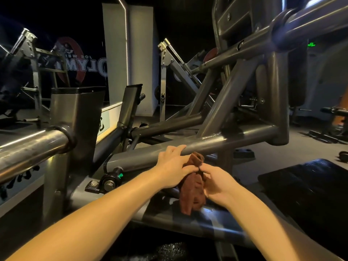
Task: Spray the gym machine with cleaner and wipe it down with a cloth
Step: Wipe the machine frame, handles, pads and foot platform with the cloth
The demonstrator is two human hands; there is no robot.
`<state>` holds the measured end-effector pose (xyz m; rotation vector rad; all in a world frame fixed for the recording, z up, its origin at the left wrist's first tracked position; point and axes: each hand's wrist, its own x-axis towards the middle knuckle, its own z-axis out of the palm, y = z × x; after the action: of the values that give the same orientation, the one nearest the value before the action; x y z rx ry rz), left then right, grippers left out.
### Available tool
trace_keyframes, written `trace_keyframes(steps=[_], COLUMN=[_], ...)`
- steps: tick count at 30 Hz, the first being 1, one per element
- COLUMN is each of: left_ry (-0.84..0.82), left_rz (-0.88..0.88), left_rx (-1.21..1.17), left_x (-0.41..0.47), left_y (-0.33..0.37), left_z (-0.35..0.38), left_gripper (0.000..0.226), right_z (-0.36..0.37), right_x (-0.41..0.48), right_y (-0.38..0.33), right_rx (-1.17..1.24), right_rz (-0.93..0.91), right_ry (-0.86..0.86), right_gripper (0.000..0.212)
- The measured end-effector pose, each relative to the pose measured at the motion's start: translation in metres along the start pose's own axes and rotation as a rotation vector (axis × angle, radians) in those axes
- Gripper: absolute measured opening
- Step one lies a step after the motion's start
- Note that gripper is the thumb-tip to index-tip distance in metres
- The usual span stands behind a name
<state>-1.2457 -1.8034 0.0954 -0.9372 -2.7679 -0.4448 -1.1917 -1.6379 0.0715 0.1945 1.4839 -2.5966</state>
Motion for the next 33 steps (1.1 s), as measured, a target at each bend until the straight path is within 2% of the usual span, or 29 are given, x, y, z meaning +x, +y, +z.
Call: trace_keyframes(steps=[4, 8, 11, 13, 15, 17, 20, 21, 24, 27, 30, 33], left_ry=[0.038, 0.195, 0.196, 0.159, 0.129, 0.118, 0.143, 0.146, 0.145, 0.15, 0.17, 0.189], left_rz=[-0.079, -0.233, -0.311, -0.352, -0.365, -0.364, -0.377, -0.38, -0.365, -0.346, -0.347, -0.348], left_rx=[-0.145, -0.06, 0.031, 0.03, 0.075, 0.129, 0.127, 0.11, 0.091, 0.11, 0.087, 0.091], left_x=[0.011, 0.018, 0.026, 0.03, 0.033, 0.037, 0.04, 0.041, 0.043, 0.045, 0.044, 0.04], left_y=[-0.013, -0.039, -0.062, -0.073, -0.078, -0.078, -0.08, -0.083, -0.09, -0.091, -0.093, -0.092], left_z=[-0.005, -0.005, 0.001, 0.002, 0.002, 0.0, 0.001, 0.003, 0.007, 0.006, 0.006, 0.007], left_gripper=[0.058, 0.063, 0.062, 0.062, 0.063, 0.063, 0.064, 0.065, 0.066, 0.067, 0.066, 0.065], right_z=[0.009, 0.022, 0.041, 0.041, 0.034, 0.028, 0.016, 0.01, -0.006, -0.002, 0.035, 0.072], right_x=[0.013, 0.024, 0.048, 0.076, 0.099, 0.106, 0.105, 0.105, 0.097, 0.095, 0.111, 0.129], right_y=[-0.025, -0.067, -0.082, -0.08, -0.07, -0.063, -0.063, -0.065, -0.072, -0.078, -0.075, -0.061], right_rx=[-0.165, -0.693, -1.024, -1.392, -1.785, -1.907, -1.952, -1.993, -2.073, -2.163, -2.194, -2.191], right_rz=[-0.247, -0.608, -0.924, -0.963, -0.89, -0.979, -1.268, -1.284, -1.081, -0.955, -0.781, -0.634], right_ry=[0.16, 0.354, 0.343, 0.316, 0.308, 0.327, 0.151, 0.071, -0.046, -0.055, 0.005, -0.069], right_gripper=[0.02, 0.019, 0.027, 0.034, 0.051, 0.062, 0.051, 0.047, 0.052, 0.056, 0.055, 0.054])
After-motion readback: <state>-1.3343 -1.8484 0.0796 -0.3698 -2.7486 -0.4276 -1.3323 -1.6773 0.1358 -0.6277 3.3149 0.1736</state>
